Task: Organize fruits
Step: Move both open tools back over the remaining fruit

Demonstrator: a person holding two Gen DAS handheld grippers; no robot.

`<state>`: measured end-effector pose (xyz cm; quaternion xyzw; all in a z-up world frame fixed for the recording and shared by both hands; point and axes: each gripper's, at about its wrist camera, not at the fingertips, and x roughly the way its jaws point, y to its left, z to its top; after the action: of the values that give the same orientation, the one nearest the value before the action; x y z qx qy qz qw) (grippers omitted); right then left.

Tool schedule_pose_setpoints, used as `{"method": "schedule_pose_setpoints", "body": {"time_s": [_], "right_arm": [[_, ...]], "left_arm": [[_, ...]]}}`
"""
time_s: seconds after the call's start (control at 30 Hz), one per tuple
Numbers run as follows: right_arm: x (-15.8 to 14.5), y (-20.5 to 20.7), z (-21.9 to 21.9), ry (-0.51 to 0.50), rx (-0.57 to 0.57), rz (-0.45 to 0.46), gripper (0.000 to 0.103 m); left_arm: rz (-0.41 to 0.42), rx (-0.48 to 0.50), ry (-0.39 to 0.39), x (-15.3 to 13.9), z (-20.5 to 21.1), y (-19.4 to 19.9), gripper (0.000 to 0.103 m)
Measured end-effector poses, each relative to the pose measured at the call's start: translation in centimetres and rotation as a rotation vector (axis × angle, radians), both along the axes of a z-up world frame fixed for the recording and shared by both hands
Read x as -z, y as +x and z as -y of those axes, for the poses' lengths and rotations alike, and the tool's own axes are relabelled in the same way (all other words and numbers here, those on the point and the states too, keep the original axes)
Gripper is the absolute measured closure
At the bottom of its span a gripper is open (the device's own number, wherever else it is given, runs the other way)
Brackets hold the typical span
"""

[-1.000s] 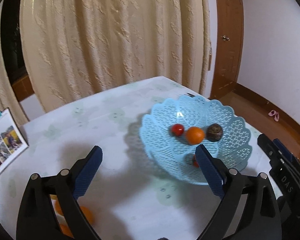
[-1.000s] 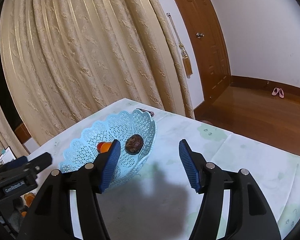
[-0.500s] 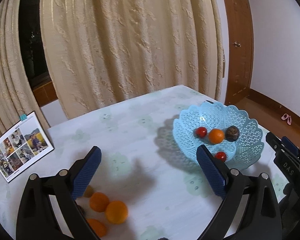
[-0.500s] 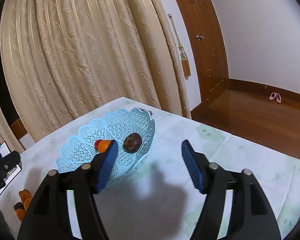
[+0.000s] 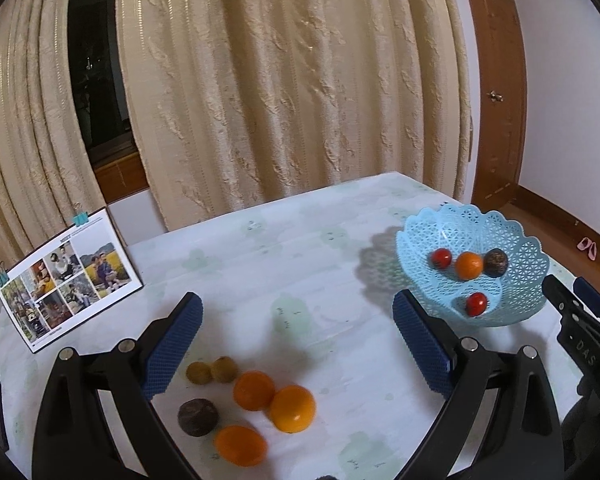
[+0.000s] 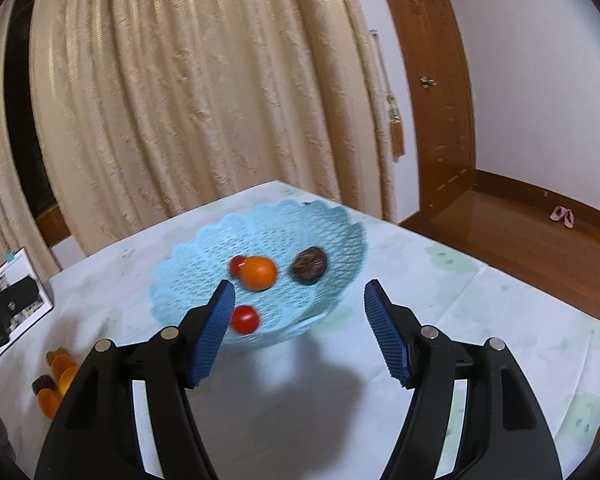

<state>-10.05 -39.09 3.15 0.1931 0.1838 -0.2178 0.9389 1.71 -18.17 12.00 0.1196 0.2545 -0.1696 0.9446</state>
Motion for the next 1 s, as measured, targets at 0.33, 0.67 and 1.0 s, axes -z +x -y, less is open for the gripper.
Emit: {"method": "schedule_pose_setpoints", "body": {"time_s": [0.33,0.67,1.0], "right_arm": [[-0.7,2.9,-6.6,-0.003,-0.272,-0.056,0.029],[-0.5,5.5,-10.8,0.048,-0.443,-0.125,0.029],[0.4,8.4,-15.3,0.044,-0.63,-0.213,0.029]], "left_arm": [[-0.01,-0.068,-0.013,0.3,-3.8,1.2,0.008],[-0.156,-0.16,-0.108,1.0,-9.8,5.4,0.008],[-0.202,-0.236,-0.137,1.3,-13.4,7.8,0.008]]}}
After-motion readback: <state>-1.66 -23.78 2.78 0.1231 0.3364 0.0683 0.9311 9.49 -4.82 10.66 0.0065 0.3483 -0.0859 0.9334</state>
